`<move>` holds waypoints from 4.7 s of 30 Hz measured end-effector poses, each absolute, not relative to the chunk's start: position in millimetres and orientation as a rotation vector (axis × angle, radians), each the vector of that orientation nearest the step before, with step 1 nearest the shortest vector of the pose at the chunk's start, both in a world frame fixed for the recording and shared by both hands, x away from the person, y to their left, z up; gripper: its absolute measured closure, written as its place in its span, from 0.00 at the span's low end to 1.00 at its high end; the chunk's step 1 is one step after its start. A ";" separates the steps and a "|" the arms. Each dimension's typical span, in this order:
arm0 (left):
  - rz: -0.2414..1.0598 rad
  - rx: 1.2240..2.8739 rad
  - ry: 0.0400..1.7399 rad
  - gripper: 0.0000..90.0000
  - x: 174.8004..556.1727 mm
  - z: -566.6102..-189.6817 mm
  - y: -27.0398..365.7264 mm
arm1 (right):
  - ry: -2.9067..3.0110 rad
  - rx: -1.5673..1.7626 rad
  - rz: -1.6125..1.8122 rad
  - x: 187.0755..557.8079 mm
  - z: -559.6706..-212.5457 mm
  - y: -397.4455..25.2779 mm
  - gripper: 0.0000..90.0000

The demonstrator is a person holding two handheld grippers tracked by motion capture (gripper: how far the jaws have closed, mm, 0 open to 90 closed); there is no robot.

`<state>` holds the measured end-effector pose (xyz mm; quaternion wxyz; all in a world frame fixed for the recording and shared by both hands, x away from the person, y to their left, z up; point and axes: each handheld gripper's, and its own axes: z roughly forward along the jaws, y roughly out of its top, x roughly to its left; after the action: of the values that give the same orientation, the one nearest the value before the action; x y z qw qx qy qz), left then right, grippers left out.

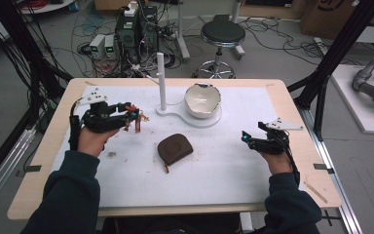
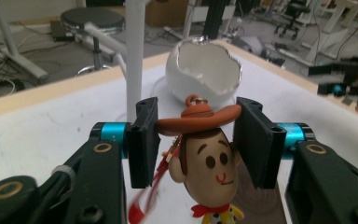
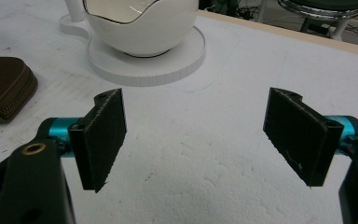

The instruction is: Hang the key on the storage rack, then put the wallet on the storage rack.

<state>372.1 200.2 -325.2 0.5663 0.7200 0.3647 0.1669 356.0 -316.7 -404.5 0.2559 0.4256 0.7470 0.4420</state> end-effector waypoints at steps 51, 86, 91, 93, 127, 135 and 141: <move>0.470 1.529 0.965 0.45 452.0 -313.4 177.4 | 2.027 1.157 1.229 355.7 -403.3 -318.9 0.24; 0.491 1.611 0.915 0.22 342.1 -406.4 224.6 | 2.043 1.138 1.200 355.1 -404.9 -318.9 0.24; 0.444 1.696 0.878 0.22 337.9 -413.5 198.7 | 2.042 1.129 1.197 352.9 -403.7 -318.9 0.24; 0.448 1.705 0.860 0.22 336.9 -412.5 192.9 | 2.042 1.128 1.193 351.6 -403.3 -318.9 0.24; 0.303 1.755 0.868 0.22 345.8 -426.3 171.3 | 2.036 1.140 1.188 351.9 -402.5 -316.5 0.24; 0.158 1.928 0.911 0.22 357.9 -442.9 140.3 | 2.042 1.135 1.192 351.0 -402.8 -316.6 0.24; 0.084 1.956 0.933 0.22 366.3 -450.0 127.9 | 2.055 1.114 1.197 349.9 -402.5 -313.0 0.24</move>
<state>366.3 127.9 -450.0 0.4674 0.7974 0.3801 0.0344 349.9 -313.0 -402.5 0.2548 0.4103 0.7567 0.4406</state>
